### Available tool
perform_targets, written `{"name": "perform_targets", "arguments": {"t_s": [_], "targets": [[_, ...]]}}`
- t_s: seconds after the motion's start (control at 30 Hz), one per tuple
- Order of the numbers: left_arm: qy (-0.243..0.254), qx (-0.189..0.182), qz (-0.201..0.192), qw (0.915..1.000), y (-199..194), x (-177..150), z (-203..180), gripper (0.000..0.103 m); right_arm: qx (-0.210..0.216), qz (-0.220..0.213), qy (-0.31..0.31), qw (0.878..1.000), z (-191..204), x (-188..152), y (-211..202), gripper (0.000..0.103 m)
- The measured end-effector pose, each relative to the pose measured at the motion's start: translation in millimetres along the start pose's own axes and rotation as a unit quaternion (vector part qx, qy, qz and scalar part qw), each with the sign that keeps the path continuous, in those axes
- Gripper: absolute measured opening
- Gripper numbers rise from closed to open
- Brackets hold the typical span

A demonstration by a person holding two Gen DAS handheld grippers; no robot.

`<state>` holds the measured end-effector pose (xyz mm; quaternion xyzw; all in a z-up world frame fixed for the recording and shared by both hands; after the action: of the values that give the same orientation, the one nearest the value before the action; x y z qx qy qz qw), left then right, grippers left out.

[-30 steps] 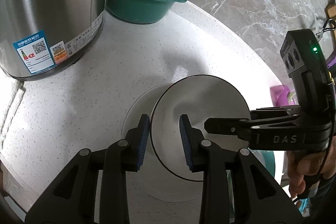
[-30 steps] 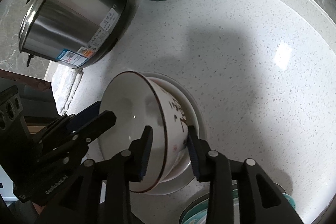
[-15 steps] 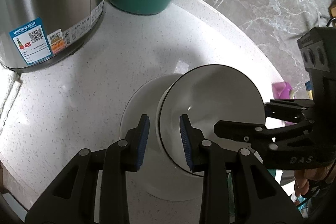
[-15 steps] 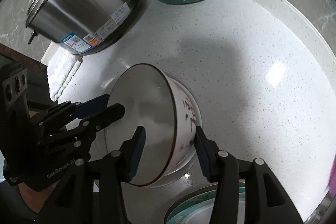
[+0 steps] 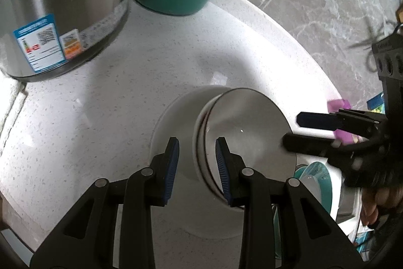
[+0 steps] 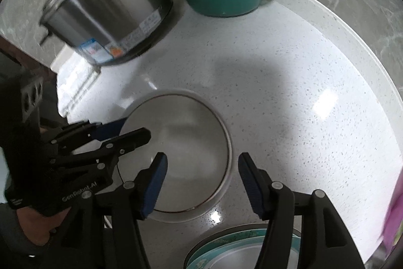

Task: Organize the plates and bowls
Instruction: 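Move both grippers to the rim of the large white plate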

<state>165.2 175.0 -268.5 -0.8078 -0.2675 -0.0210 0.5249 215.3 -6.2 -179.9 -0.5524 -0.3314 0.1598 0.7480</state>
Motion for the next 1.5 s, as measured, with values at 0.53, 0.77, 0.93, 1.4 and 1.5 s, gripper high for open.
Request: {"name": "perform_targets", "arguments": {"t_s": [0.53, 0.77, 0.93, 1.4, 1.5], "targets": [[0.031, 0.033, -0.024, 0.9987, -32, -14, 34, 0.057, -0.038, 0.018, 0.034, 0.999, -40, -36, 14, 0.061], [0.038, 0.036, -0.004, 0.9986, -17, -23, 37, 0.057, -0.026, 0.025, 0.040, 0.999, -35, -43, 20, 0.060], [0.043, 0.042, 0.006, 0.9982, -7, -19, 38, 0.057, -0.024, 0.032, 0.034, 0.999, -27, -39, 35, 0.060], [0.060, 0.085, 0.047, 0.9935, 34, -13, 39, 0.057, 0.010, 0.013, 0.060, 0.998, -18, -30, 66, 0.046], [0.059, 0.089, 0.049, 0.9931, 42, -7, 38, 0.056, 0.012, 0.005, 0.066, 0.998, -19, -28, 67, 0.046]]}}
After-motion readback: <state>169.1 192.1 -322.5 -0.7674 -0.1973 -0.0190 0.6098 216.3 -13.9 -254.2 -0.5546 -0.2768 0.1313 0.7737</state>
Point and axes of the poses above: each gripper's, at about its wrist camera, not at the fingertips, and y roughly the way its jaws point, z to its left, x to its top, the point moved 5 cm from there along y, roughly the way its jaws point, and after that the axes turned 9 degrees about -y, right-handed, at the moved point
